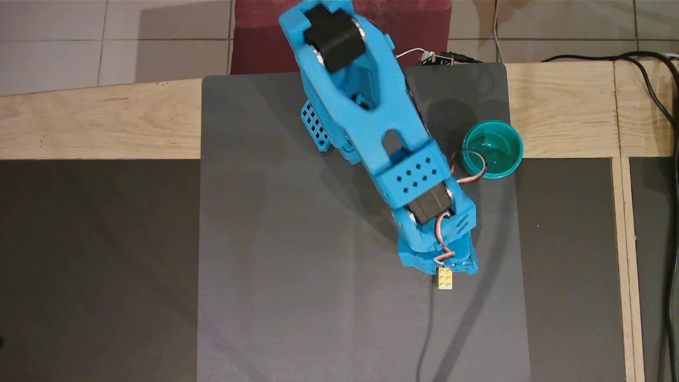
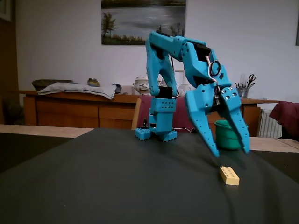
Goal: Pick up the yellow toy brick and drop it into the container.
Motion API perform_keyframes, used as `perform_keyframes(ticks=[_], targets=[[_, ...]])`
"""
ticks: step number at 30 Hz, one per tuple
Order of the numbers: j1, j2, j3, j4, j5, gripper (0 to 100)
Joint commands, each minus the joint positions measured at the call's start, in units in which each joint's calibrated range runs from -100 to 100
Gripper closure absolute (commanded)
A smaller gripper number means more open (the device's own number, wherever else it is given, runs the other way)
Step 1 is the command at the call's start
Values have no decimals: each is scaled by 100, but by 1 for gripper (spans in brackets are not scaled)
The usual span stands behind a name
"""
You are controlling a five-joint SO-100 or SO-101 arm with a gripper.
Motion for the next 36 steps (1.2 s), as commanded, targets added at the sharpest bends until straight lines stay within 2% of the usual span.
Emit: perform_keyframes(ticks=[1,6,16,19,26,31,36], targets=[[13,568,-523,58,31,82],[-3,1538,-1083,75,31,82],[-3,1689,-1236,182,130,83],[-3,1689,-1227,182,130,90],[43,1689,-1227,182,94,100],[36,1656,-1218,226,88,100],[-34,1217,-1922,1381,88,100]])
